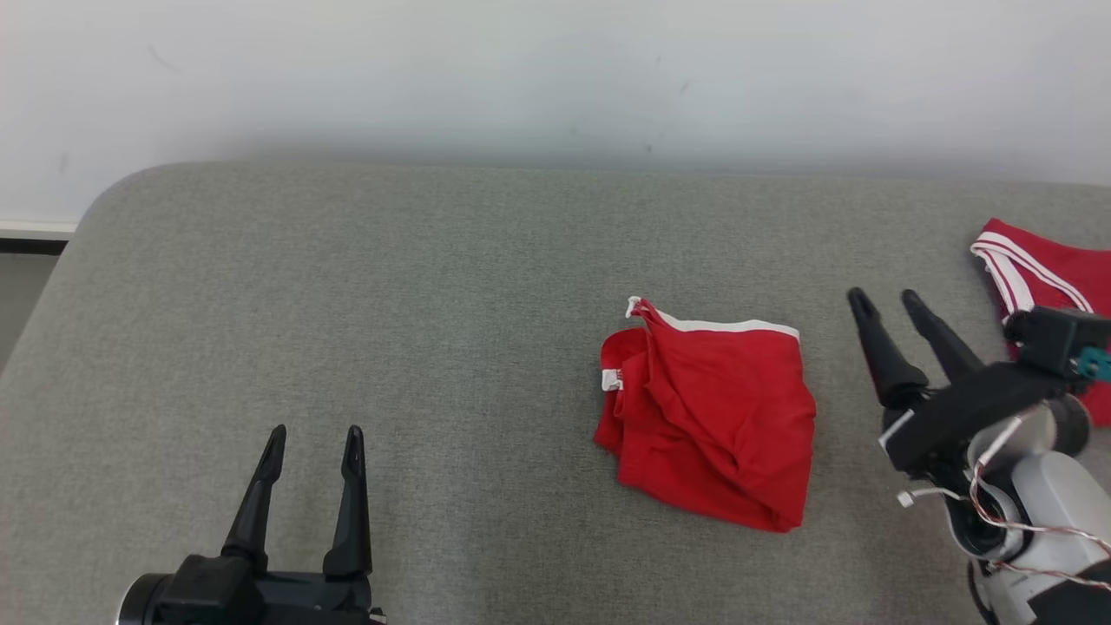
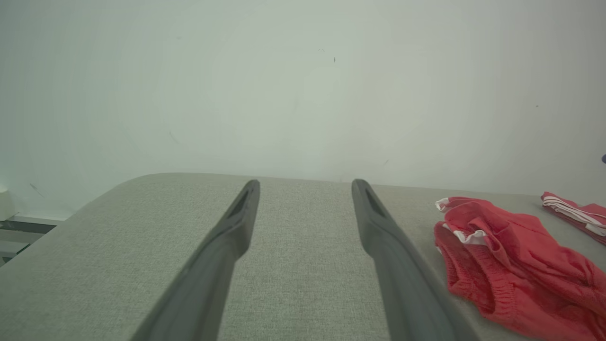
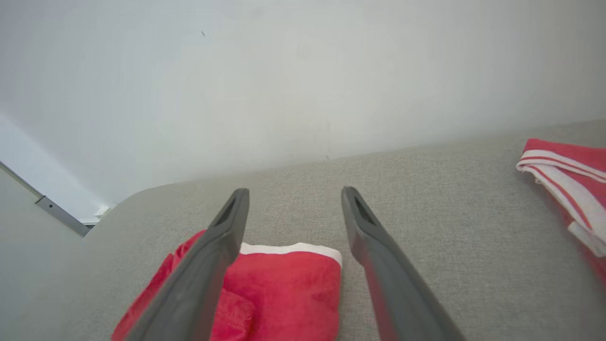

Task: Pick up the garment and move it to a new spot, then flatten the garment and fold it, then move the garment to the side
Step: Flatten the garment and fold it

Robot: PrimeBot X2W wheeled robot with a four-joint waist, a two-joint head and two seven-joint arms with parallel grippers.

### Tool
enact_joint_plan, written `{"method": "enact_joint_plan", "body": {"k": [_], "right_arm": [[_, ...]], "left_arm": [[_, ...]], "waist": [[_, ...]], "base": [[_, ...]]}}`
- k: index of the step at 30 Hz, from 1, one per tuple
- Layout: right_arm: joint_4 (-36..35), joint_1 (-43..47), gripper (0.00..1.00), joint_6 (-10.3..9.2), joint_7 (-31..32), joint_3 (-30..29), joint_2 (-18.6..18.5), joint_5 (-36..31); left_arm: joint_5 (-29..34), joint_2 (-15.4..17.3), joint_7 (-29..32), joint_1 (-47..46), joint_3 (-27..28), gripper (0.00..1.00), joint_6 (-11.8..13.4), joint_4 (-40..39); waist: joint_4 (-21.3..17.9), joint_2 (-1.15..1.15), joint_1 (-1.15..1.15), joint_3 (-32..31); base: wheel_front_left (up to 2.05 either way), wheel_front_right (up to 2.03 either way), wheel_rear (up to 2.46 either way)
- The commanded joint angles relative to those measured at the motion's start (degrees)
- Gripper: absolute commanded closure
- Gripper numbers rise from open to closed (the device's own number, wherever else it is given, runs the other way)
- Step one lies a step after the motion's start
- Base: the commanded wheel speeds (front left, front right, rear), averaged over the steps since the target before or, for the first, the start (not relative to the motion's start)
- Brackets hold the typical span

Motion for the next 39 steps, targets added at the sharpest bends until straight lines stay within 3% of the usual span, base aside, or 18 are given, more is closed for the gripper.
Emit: {"method": "enact_joint_plan", "body": {"k": [1, 6, 7, 8, 9, 22, 28, 39], "right_arm": [[-0.17, 1.30, 0.00, -0.15, -1.59, -0.48, -1.01, -1.42], [1.22, 4.34, 0.00, -0.15, -5.84, -2.27, -1.49, -3.06], [1.89, 4.75, 0.04, -0.15, -6.20, -2.49, -1.41, -3.08], [2.47, 4.94, 0.32, -0.15, -6.69, -2.37, -1.41, -3.35], [3.08, 4.89, 1.00, -0.15, -7.16, -1.86, -1.72, -4.29], [16.66, -1.90, 1.00, -0.15, -10.78, 7.73, 0.93, -8.32], [22.83, -3.84, 1.00, -0.15, -12.59, 12.28, 3.29, -6.71], [22.04, -4.04, 1.00, -0.15, -16.21, 23.51, 7.15, -3.45]], "left_arm": [[0.46, 0.00, -0.15, 0.51, 0.29, 0.00, -0.06, -0.34], [1.34, 0.01, -0.15, 0.33, 1.16, 0.00, -0.51, -0.52], [1.44, 0.00, -0.15, 0.25, 1.29, 0.00, -0.64, -0.55], [1.61, -0.01, -0.15, 0.11, 1.36, 0.00, -0.78, -0.55], [1.74, 0.00, -0.15, -0.06, 1.43, 0.00, -0.89, -0.54], [1.48, 0.00, -0.15, -1.33, 1.15, 0.00, -1.42, 0.16], [1.07, 0.00, -0.15, -1.49, 0.85, 0.00, -1.49, 0.56], [0.89, 0.00, -0.15, -1.28, 0.72, 0.00, -1.43, 0.63]], "waist": [[-0.64, 0.00, 0.00, 0.09], [-1.06, 0.00, 0.00, 0.28], [-1.07, 0.00, 0.00, 0.36], [-1.01, 0.00, 0.00, 0.48], [-0.92, 0.00, 0.00, 0.62], [2.53, 0.00, 0.00, 2.01], [4.22, 0.00, 0.00, 1.92], [4.91, 0.00, 0.00, 1.87]], "base": [[0.00, 0.00, 0.00], [0.00, 0.00, 0.00], [0.00, 0.00, 0.00], [0.00, 0.00, 0.00], [0.00, 0.00, 0.00], [0.00, 0.00, 0.00], [0.00, 0.00, 0.00], [0.00, 0.00, 0.00]]}}
